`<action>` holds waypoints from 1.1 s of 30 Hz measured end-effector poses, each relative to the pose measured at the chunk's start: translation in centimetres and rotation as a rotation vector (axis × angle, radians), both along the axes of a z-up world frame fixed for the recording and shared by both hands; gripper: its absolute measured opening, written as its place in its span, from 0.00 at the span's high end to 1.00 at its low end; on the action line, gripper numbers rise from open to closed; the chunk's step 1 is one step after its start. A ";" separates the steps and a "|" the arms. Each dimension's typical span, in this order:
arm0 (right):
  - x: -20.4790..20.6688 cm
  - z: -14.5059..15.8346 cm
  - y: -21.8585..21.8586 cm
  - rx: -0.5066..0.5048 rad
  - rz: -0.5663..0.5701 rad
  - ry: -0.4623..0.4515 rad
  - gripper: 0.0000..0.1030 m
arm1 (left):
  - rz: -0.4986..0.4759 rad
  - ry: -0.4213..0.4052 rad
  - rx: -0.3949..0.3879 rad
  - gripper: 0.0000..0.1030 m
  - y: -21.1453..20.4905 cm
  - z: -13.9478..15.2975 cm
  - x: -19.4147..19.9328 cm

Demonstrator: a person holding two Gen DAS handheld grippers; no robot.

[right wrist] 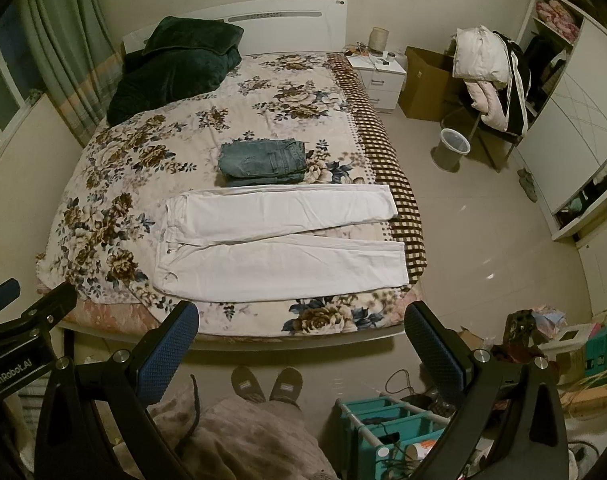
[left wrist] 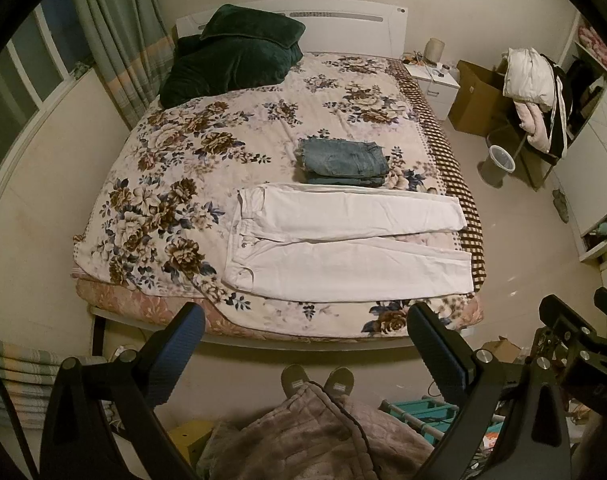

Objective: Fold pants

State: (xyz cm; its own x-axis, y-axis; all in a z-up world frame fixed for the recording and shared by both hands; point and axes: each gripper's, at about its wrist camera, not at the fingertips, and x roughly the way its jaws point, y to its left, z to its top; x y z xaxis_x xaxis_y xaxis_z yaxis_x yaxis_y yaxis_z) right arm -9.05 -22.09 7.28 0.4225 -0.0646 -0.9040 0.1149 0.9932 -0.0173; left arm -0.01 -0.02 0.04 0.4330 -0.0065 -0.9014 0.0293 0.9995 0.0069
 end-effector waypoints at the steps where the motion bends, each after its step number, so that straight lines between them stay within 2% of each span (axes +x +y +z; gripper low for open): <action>1: -0.1 0.0 0.0 0.003 -0.002 0.000 0.00 | 0.001 -0.001 -0.001 0.00 0.1 0.0 0.0; 33: -0.6 0.4 0.1 0.012 0.009 0.002 0.00 | 0.001 -0.009 -0.003 0.00 -0.5 0.8 -0.3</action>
